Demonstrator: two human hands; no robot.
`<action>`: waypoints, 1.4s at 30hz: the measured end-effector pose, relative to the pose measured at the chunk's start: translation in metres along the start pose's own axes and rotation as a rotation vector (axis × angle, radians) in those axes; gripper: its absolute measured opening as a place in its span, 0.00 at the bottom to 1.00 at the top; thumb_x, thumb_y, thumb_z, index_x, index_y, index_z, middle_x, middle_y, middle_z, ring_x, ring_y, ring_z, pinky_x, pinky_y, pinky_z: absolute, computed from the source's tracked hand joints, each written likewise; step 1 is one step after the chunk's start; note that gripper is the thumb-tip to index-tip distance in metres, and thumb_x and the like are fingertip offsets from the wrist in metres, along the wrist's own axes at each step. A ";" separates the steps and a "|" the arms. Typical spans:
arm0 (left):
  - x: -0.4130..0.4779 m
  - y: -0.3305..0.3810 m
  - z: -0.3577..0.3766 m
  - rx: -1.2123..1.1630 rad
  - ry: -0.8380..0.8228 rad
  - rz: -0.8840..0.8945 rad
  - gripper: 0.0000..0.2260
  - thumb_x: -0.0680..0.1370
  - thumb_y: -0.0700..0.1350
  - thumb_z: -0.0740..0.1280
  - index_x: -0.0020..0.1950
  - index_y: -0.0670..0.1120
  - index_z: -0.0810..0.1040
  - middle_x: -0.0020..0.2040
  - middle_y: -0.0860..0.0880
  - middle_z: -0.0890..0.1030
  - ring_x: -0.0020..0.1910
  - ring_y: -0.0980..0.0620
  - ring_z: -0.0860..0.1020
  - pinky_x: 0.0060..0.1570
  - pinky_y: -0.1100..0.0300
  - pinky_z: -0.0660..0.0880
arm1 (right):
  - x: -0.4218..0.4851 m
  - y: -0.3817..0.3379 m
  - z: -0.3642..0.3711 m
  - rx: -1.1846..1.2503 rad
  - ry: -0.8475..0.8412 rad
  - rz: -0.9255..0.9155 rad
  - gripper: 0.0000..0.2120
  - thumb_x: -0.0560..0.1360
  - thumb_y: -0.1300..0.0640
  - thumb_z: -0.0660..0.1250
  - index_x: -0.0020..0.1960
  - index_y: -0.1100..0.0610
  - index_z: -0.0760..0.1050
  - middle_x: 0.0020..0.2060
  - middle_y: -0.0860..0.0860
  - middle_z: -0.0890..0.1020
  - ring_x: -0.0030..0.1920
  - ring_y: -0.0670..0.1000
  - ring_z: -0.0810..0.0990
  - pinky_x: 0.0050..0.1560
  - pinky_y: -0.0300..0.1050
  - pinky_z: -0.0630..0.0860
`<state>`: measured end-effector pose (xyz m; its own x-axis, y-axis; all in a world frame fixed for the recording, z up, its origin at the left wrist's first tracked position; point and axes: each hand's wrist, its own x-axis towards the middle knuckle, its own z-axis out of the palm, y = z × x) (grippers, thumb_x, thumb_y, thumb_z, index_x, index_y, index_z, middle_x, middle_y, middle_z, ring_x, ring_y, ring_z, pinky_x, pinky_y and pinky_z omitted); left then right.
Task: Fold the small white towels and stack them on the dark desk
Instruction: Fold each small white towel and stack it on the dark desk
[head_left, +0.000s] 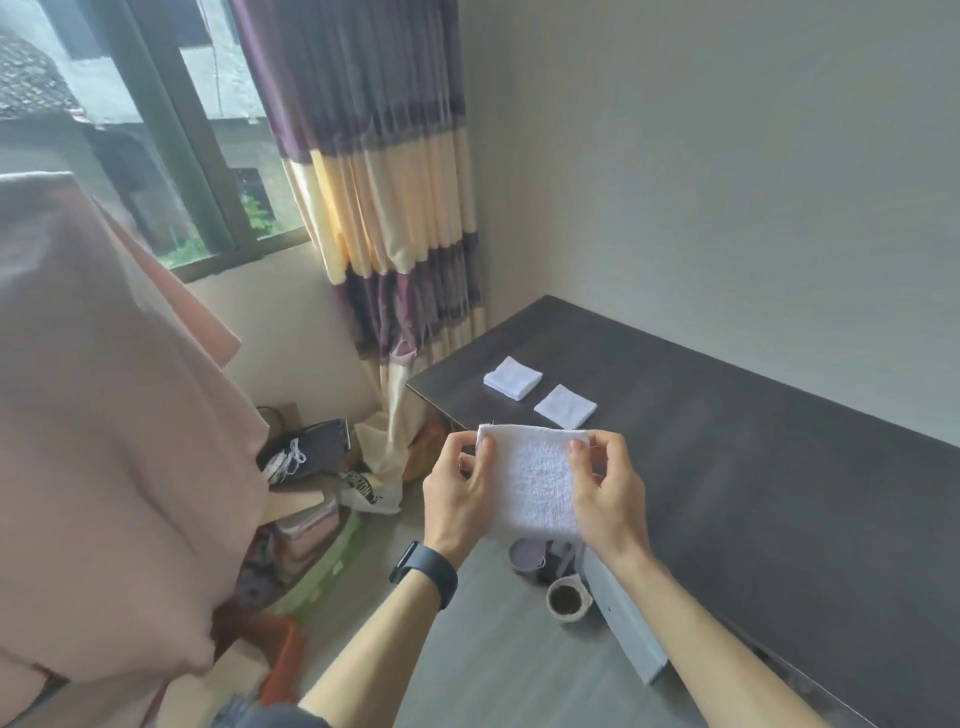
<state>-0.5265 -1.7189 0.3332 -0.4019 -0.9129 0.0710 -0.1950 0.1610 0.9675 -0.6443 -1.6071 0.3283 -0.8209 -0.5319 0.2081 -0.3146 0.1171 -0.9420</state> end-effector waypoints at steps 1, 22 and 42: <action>0.023 -0.001 0.005 0.000 -0.024 0.000 0.10 0.80 0.57 0.65 0.44 0.52 0.78 0.30 0.55 0.69 0.29 0.58 0.67 0.28 0.68 0.65 | 0.017 0.003 0.010 0.000 0.019 0.020 0.05 0.81 0.50 0.62 0.52 0.51 0.72 0.44 0.44 0.80 0.42 0.40 0.77 0.40 0.29 0.71; 0.365 -0.129 0.219 0.259 -0.516 -0.246 0.12 0.79 0.64 0.61 0.47 0.58 0.76 0.41 0.57 0.80 0.39 0.58 0.78 0.40 0.65 0.75 | 0.306 0.200 0.113 -0.109 0.253 0.548 0.05 0.82 0.47 0.58 0.53 0.47 0.70 0.45 0.41 0.79 0.44 0.40 0.77 0.39 0.34 0.69; 0.503 -0.255 0.354 0.630 -0.903 -0.277 0.12 0.84 0.58 0.52 0.56 0.53 0.70 0.46 0.57 0.78 0.43 0.57 0.77 0.37 0.59 0.72 | 0.410 0.355 0.174 -0.339 0.299 0.949 0.08 0.83 0.46 0.53 0.53 0.50 0.66 0.44 0.44 0.79 0.43 0.47 0.78 0.40 0.49 0.76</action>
<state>-0.9955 -2.0864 0.0364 -0.7234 -0.3830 -0.5744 -0.6903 0.3884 0.6104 -1.0093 -1.9295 0.0336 -0.8701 0.1243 -0.4770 0.4403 0.6309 -0.6388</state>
